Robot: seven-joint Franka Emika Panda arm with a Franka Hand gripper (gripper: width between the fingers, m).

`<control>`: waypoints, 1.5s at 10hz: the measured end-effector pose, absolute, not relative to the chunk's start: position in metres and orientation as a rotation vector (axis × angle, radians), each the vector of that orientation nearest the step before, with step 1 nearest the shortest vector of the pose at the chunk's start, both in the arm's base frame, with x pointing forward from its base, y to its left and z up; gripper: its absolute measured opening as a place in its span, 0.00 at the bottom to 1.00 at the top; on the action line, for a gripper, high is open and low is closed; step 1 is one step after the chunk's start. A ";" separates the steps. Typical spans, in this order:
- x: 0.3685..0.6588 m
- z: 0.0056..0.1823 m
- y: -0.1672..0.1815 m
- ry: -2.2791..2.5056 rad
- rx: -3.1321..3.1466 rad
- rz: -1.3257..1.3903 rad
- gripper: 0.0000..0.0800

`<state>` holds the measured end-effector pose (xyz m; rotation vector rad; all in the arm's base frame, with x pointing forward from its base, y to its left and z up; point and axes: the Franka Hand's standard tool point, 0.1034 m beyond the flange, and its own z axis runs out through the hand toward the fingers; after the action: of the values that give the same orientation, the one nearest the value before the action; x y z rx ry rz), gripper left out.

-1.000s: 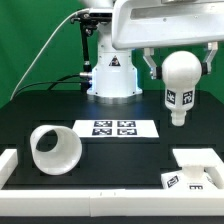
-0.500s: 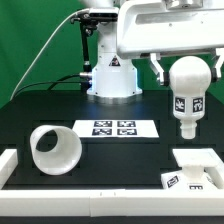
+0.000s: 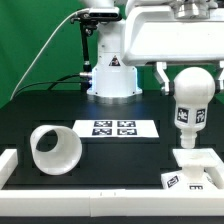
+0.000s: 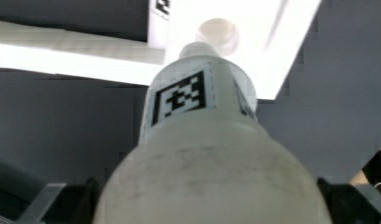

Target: Assemble lamp

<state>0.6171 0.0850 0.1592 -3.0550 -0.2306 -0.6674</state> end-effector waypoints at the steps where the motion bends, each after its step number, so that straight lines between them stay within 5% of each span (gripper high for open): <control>1: 0.616 0.157 0.089 -0.232 -3.053 -0.663 0.72; 12: 0.614 0.124 0.094 -0.293 -3.056 -0.689 0.72; 14: 0.614 0.124 0.094 -0.294 -3.056 -0.687 0.74; 15: 0.614 0.124 0.094 -0.294 -3.056 -0.687 0.84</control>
Offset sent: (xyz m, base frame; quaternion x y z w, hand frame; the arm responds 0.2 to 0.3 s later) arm -0.0002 0.0087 -0.0110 0.0126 0.0092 0.0201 0.9997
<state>0.6138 0.0941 0.1240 -3.0561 -0.2937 -0.6872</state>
